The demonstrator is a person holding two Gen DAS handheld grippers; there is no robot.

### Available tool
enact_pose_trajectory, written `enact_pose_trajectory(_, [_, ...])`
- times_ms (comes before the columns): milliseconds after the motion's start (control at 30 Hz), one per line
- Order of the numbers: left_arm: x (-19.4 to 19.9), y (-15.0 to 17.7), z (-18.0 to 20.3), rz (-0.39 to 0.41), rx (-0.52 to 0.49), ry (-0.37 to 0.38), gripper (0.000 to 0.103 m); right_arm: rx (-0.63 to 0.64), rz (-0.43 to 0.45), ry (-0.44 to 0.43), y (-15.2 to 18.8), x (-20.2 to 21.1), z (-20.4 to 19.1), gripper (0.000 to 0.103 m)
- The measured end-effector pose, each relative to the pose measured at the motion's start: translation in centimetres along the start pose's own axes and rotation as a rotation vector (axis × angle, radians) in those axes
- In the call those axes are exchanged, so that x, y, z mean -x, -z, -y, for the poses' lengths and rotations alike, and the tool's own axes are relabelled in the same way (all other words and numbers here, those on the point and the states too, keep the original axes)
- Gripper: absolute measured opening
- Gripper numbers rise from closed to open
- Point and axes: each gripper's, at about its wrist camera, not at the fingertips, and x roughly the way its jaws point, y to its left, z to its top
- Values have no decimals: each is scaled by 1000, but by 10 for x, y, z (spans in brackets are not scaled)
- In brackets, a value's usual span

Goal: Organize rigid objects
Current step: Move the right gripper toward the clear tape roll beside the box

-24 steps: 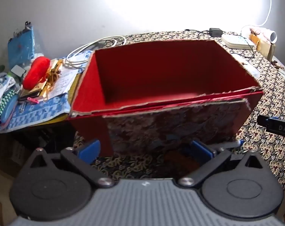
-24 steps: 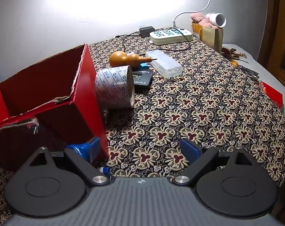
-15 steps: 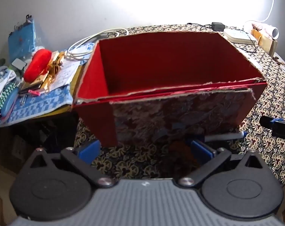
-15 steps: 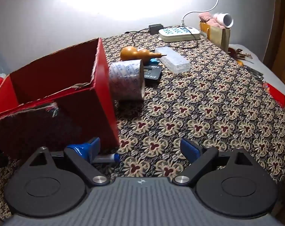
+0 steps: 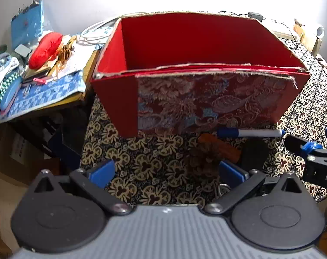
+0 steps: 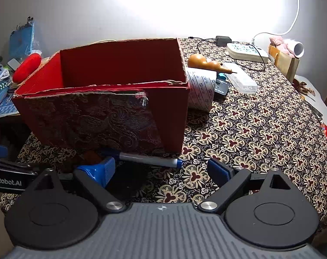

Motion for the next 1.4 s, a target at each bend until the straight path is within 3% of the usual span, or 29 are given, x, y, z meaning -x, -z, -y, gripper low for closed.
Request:
enact_pose_trajectory(367, [-2,6,-8,-19,18,-6,102,32,23,-27,4,1,-16,79])
enact_pose_trajectory(767, [-7,11,-10,-46,17,2,102,45,-11,-50,9,0,-22,77])
enact_pose_trajectory(1167, [-14,18,-7,-89,5,13,102,-59,-63,-123,14,-6,-10,73])
enact_pose_trajectory(1300, [-13,21,-7,-93,-10,55,102,-71,-56,-134,15,-6,-8,73])
enact_pose_trajectory(1400, [-8,26,-10,-72,-24,142,102,-84,-63,-147,16,-7,-1,73])
